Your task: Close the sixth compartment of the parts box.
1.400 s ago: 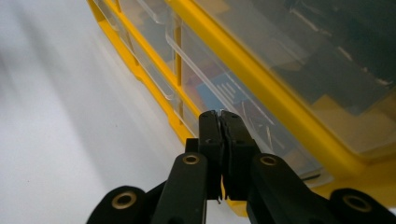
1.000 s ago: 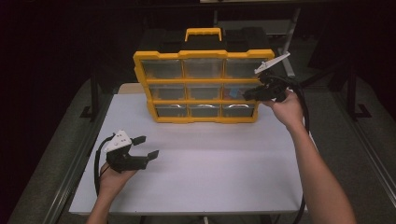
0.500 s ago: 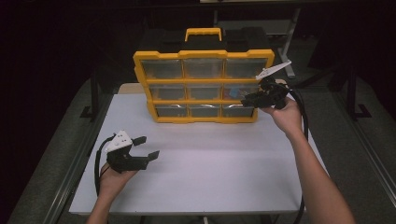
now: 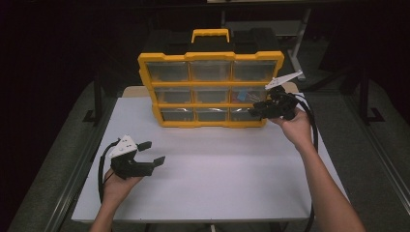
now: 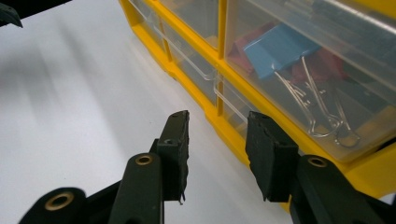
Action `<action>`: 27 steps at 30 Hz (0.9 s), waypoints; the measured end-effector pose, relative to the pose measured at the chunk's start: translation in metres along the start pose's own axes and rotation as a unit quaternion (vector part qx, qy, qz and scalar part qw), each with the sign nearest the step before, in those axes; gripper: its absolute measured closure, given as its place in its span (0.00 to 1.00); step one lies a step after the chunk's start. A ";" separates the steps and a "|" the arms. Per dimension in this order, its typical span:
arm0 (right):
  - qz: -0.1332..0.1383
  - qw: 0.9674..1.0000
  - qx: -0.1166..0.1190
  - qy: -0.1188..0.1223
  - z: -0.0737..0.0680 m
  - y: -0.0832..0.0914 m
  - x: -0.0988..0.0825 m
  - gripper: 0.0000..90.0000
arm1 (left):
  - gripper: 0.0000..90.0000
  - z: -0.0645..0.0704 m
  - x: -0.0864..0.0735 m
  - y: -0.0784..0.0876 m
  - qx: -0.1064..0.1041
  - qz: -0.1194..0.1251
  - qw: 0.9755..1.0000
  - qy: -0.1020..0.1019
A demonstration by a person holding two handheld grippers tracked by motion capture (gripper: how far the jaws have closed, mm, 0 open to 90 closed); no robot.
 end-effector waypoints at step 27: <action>0.014 1.000 0.006 -0.018 -0.013 0.001 -0.040 0.51 | 0.26 -0.002 -0.002 0.000 0.000 -0.008 1.000 -0.001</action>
Point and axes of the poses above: each handheld gripper's, and its own axes: y roughly backward along the jaws, x roughly out of its top, z roughly to its right, the point moved 3 cm from there along -y, roughly forward along the jaws, and after that the axes turned 13 degrees about -x, right-handed, at the moved point
